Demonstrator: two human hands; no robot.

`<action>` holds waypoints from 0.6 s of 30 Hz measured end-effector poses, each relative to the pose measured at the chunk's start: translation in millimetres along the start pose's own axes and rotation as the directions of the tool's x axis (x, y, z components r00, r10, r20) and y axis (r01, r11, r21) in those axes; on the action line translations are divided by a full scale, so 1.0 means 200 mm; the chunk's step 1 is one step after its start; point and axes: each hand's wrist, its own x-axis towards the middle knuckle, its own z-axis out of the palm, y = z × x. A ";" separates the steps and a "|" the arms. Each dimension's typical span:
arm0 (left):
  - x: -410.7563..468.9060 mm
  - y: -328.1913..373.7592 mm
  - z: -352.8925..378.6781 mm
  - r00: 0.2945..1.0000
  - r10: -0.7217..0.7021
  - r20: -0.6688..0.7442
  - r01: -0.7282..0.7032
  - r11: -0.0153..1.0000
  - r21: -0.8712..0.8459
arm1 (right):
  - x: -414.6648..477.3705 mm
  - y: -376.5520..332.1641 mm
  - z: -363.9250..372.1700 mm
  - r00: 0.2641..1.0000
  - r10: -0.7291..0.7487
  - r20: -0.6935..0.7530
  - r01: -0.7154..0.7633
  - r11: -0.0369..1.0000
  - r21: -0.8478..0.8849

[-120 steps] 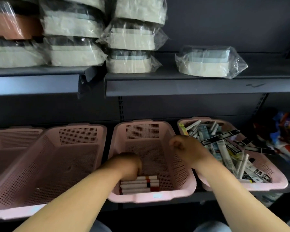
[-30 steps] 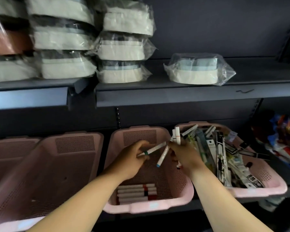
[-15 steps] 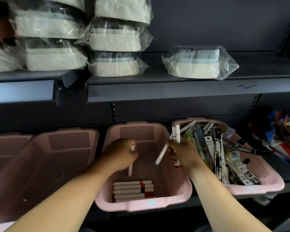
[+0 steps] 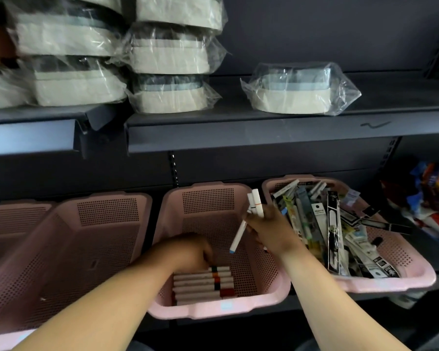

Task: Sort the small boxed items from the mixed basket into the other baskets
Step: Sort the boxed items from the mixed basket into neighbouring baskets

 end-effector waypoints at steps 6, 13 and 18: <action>0.01 0.08 -0.07 0.943 0.088 -0.320 -0.237 0.853 -0.465 | 0.00 -0.02 0.05 0.998 -0.053 0.036 0.055 0.996 -0.063; -0.01 0.05 -0.08 0.934 0.085 -0.346 -0.113 0.992 -0.060 | 0.02 -0.01 0.05 0.993 -0.001 -0.117 -0.005 0.999 -0.050; -0.04 -0.01 -0.01 0.995 -0.056 -0.087 0.068 0.987 0.144 | 0.00 -0.04 0.04 0.997 0.056 -0.048 -0.058 0.997 -0.048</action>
